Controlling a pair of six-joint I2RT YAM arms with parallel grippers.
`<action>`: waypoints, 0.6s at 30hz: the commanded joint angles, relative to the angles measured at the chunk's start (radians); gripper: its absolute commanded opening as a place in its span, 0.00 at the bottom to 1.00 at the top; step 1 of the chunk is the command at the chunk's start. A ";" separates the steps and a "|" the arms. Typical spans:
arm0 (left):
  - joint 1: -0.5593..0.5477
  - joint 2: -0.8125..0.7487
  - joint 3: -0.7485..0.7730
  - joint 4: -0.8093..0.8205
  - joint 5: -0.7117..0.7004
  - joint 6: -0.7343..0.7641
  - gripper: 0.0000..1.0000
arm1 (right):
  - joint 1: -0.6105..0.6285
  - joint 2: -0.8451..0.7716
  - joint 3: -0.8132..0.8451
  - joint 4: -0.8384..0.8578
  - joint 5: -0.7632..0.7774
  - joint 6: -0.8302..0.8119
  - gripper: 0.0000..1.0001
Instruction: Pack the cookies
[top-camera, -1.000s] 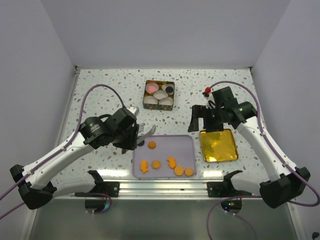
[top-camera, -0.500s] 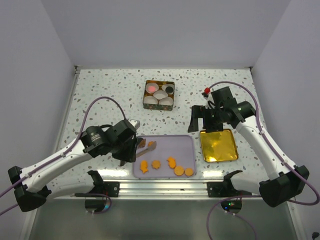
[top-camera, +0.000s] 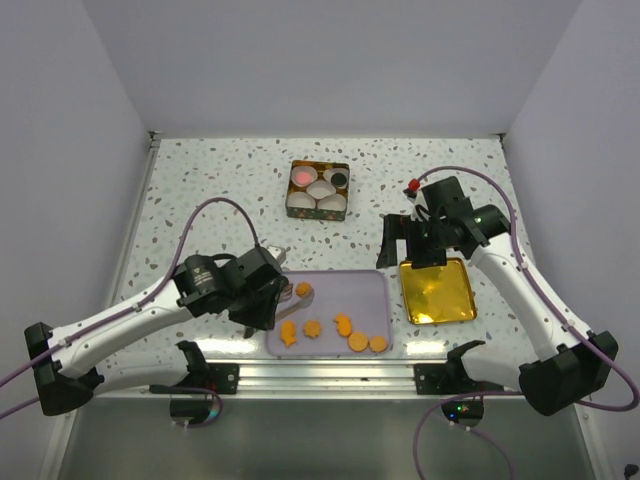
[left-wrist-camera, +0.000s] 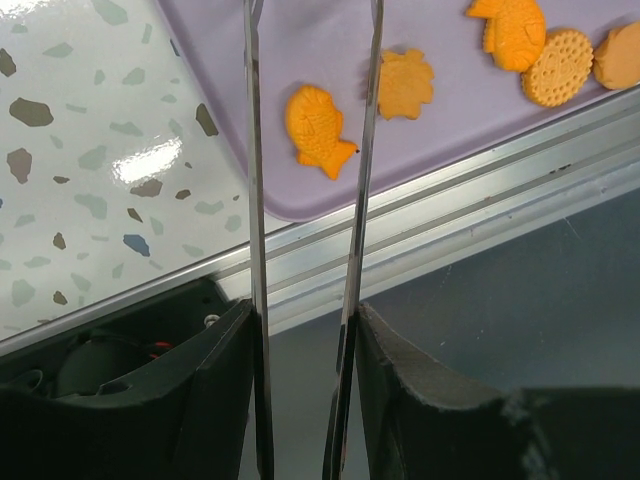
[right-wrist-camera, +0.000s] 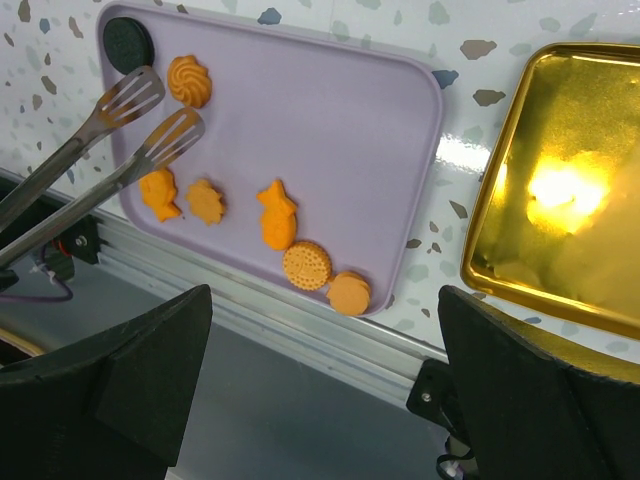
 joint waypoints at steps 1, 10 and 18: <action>-0.010 0.019 0.006 0.032 -0.030 -0.027 0.47 | 0.003 -0.026 0.006 -0.003 0.003 -0.016 0.99; -0.014 0.067 0.026 0.040 -0.035 -0.020 0.46 | 0.003 -0.030 -0.006 -0.001 0.006 -0.016 0.99; -0.019 0.077 0.023 0.040 -0.030 -0.013 0.39 | 0.005 -0.024 -0.008 0.010 0.004 -0.012 0.99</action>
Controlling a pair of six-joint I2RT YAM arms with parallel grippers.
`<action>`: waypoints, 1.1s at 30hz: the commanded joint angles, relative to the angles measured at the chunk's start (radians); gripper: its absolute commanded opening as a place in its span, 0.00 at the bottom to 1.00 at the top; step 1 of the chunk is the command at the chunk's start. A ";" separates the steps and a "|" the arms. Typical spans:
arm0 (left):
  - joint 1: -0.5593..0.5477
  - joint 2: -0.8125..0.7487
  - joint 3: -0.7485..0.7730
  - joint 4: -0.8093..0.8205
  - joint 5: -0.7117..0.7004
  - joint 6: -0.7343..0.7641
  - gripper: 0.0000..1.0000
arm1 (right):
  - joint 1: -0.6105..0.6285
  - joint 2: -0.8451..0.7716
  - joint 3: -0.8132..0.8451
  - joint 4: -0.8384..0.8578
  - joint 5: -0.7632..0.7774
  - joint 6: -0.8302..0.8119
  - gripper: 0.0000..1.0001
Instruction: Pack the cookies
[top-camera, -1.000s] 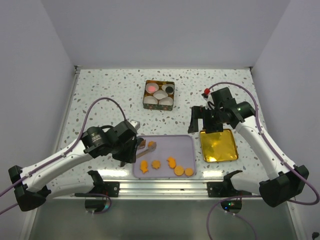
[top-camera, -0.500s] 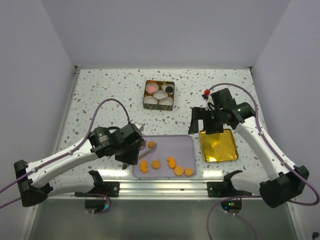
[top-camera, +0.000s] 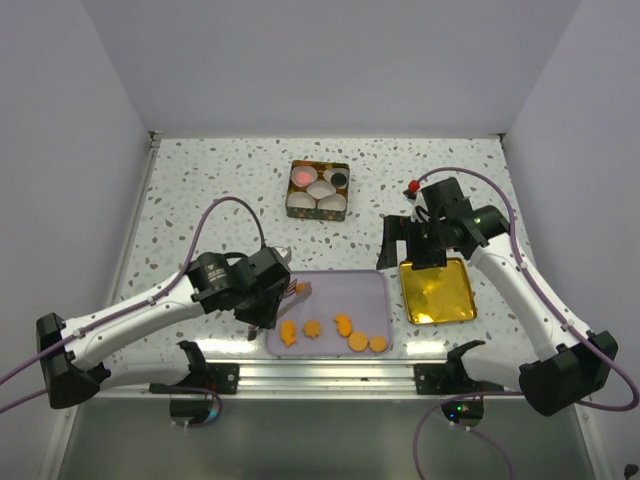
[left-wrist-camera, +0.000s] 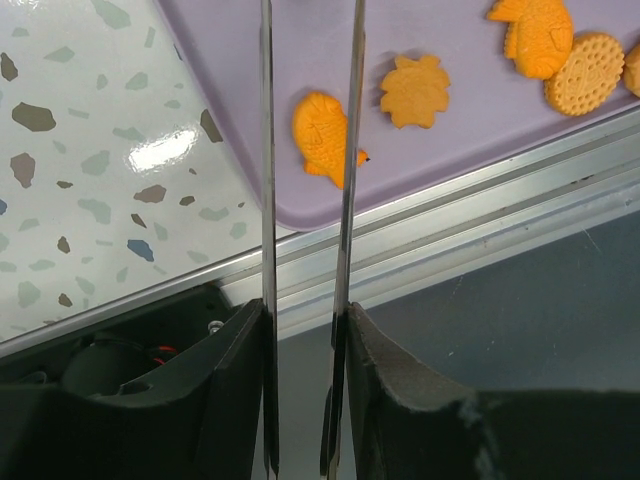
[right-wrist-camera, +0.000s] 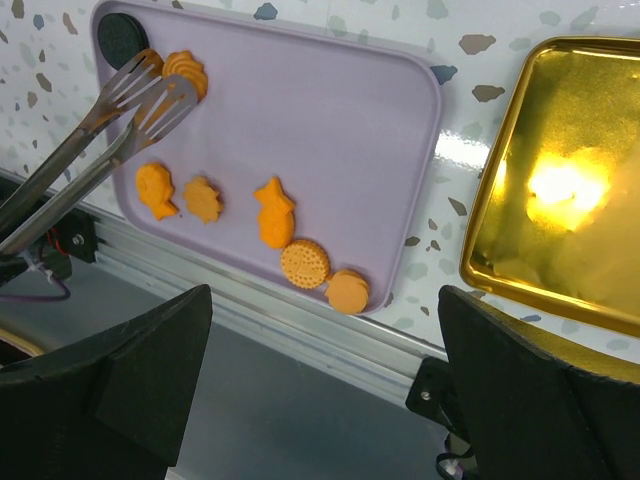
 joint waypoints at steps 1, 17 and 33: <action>-0.009 0.009 0.025 0.021 -0.012 -0.009 0.38 | 0.003 -0.023 0.000 0.009 0.004 -0.010 0.99; -0.007 0.164 0.297 -0.045 -0.100 0.088 0.35 | 0.005 -0.032 0.010 0.009 0.024 -0.001 0.99; 0.218 0.363 0.587 -0.037 -0.127 0.282 0.34 | 0.003 -0.051 0.025 -0.015 0.068 0.004 0.99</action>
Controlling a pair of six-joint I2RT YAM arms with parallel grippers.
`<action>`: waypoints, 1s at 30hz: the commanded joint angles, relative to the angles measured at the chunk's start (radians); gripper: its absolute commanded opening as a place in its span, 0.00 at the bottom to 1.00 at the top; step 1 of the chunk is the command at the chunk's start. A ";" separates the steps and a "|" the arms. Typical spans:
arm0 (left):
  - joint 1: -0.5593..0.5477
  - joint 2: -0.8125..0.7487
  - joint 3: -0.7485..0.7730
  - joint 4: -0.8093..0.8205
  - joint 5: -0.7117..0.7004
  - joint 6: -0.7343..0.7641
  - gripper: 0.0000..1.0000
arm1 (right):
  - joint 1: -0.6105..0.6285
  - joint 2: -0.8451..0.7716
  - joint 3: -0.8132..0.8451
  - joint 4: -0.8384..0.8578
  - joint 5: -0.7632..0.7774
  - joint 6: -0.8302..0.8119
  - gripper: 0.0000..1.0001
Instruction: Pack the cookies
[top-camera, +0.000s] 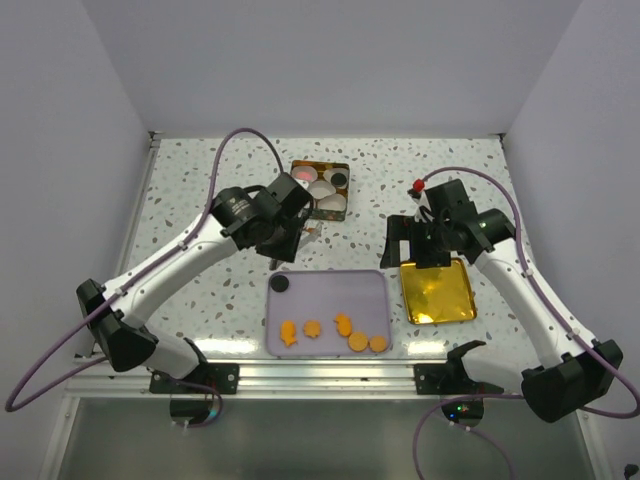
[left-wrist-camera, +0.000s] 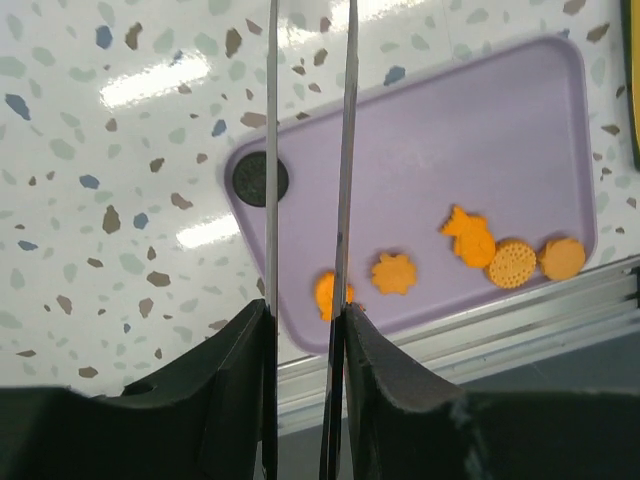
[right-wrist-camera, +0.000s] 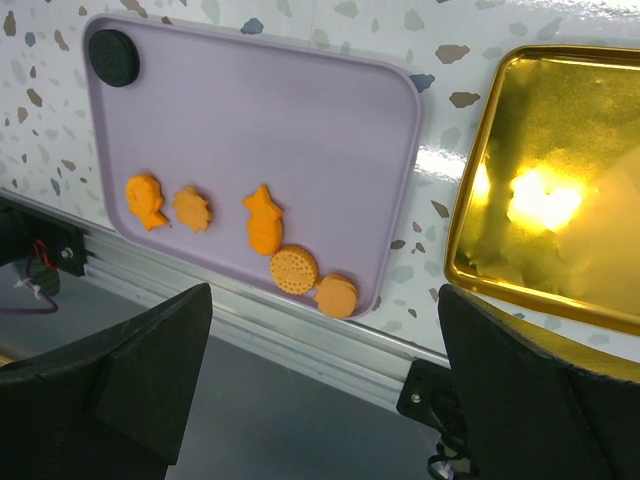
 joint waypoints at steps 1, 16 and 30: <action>0.050 0.020 0.086 0.005 -0.026 0.079 0.34 | 0.003 -0.013 0.033 -0.017 0.030 -0.001 0.99; 0.204 0.274 0.399 0.028 -0.013 0.165 0.34 | 0.003 -0.015 0.050 -0.052 0.032 -0.015 0.99; 0.227 0.396 0.439 0.114 0.034 0.156 0.33 | 0.003 -0.024 0.013 -0.052 0.021 -0.027 0.99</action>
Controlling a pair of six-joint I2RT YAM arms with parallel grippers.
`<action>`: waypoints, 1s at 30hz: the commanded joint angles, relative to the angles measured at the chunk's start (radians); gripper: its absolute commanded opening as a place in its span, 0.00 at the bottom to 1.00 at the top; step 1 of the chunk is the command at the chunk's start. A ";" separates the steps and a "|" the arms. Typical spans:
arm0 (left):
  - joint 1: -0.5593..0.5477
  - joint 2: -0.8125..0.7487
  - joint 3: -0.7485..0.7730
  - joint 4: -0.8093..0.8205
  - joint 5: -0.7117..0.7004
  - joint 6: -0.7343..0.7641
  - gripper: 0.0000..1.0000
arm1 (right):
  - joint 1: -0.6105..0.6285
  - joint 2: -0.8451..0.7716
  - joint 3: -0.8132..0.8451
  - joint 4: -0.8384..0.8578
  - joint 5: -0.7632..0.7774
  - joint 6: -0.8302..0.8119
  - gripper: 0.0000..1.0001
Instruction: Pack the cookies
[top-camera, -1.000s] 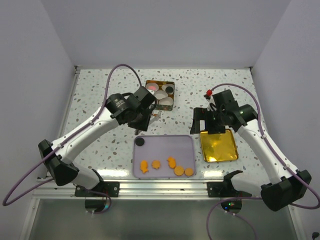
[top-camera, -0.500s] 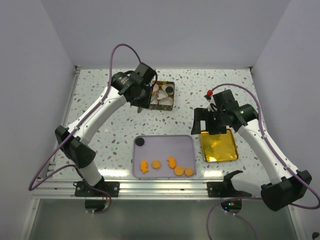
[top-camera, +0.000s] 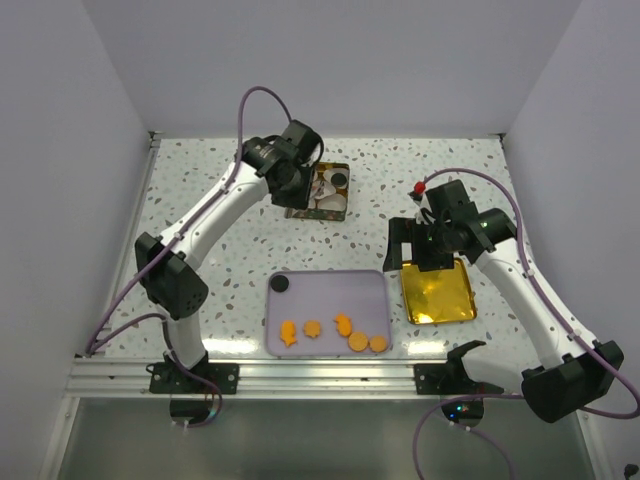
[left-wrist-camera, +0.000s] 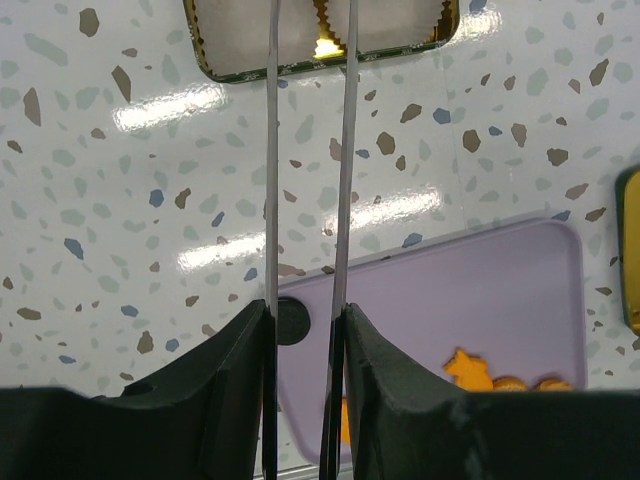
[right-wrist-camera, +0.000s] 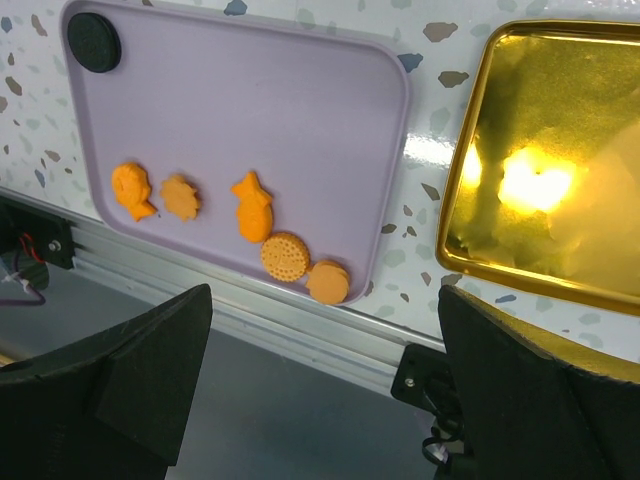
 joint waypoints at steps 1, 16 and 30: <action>0.006 0.018 0.048 0.073 0.017 0.013 0.33 | 0.003 -0.021 0.001 -0.004 0.001 -0.023 0.99; 0.004 0.134 0.147 0.070 0.000 0.004 0.33 | 0.002 0.031 0.008 0.016 -0.019 -0.058 0.99; 0.021 0.166 0.172 0.058 -0.024 0.014 0.47 | 0.003 0.057 -0.001 0.042 -0.033 -0.058 0.99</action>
